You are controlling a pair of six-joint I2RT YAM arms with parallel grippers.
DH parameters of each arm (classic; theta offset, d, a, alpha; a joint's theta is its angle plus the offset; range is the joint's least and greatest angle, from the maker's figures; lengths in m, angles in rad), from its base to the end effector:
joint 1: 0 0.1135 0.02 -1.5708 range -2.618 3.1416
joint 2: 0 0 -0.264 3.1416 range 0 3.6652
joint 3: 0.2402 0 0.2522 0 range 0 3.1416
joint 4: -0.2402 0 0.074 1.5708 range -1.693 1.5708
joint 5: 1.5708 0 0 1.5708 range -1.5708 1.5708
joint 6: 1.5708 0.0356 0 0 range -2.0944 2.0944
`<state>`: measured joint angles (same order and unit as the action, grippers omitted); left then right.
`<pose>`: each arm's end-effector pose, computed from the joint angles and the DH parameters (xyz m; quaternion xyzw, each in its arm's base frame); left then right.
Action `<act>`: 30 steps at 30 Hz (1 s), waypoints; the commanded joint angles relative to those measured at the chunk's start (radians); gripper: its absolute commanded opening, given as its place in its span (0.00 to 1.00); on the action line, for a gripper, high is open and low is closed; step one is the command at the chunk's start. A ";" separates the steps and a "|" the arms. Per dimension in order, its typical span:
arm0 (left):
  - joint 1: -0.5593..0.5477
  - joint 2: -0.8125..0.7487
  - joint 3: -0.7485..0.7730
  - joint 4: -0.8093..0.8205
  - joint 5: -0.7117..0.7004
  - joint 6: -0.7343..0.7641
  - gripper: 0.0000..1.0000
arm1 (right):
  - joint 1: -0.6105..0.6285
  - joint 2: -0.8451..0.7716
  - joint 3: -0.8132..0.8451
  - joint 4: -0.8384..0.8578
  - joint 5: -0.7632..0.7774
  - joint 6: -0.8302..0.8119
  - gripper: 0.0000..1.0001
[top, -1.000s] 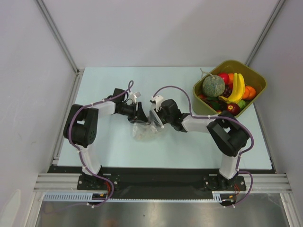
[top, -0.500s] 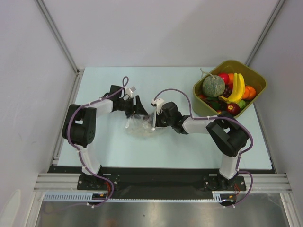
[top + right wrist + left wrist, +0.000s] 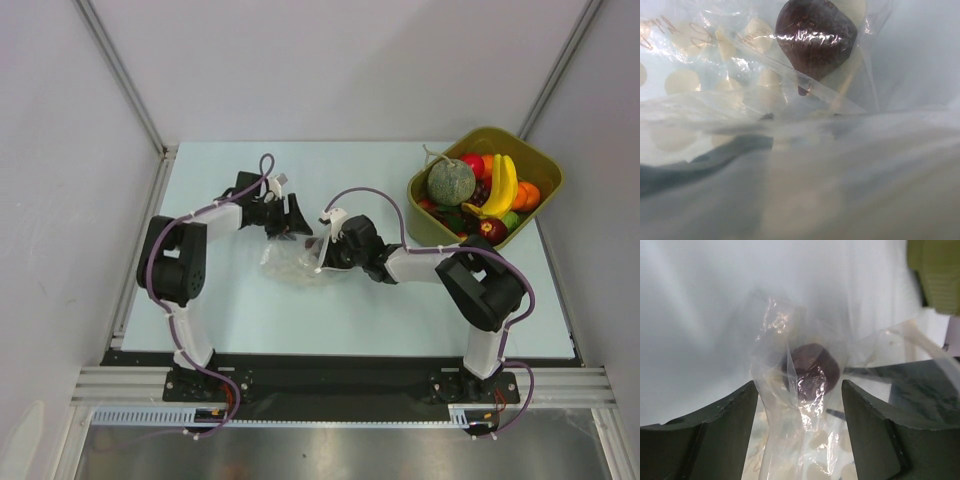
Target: Open the zip-top bag and remove the fake food
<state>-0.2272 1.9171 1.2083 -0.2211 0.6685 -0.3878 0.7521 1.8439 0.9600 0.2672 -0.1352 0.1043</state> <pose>0.3804 -0.1106 0.1662 0.0311 0.9020 -0.3868 0.1894 0.2757 0.2645 0.1532 -0.3115 0.8304 0.2448 0.3918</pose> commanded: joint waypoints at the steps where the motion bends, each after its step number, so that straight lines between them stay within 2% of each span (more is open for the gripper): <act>1: -0.035 0.026 0.057 -0.093 -0.058 0.098 0.72 | 0.009 -0.012 0.040 0.033 0.017 0.008 0.56; 4: -0.073 0.062 0.089 -0.161 -0.104 0.142 0.69 | 0.009 -0.003 0.046 0.043 0.020 0.014 0.58; 11: -0.124 0.082 0.116 -0.224 -0.152 0.211 0.51 | 0.009 0.020 0.062 0.082 0.040 0.017 0.59; 25: -0.149 0.115 0.091 -0.281 -0.185 0.244 0.47 | 0.009 0.089 0.083 0.178 0.085 0.049 0.64; 30: -0.147 0.123 0.082 -0.288 -0.175 0.245 0.50 | 0.023 0.132 0.109 0.196 0.089 0.058 0.63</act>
<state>-0.3511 1.9778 1.3266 -0.3828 0.5728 -0.2028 0.7593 1.9411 1.0138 0.3756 -0.0761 0.1558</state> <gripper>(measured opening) 0.498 0.635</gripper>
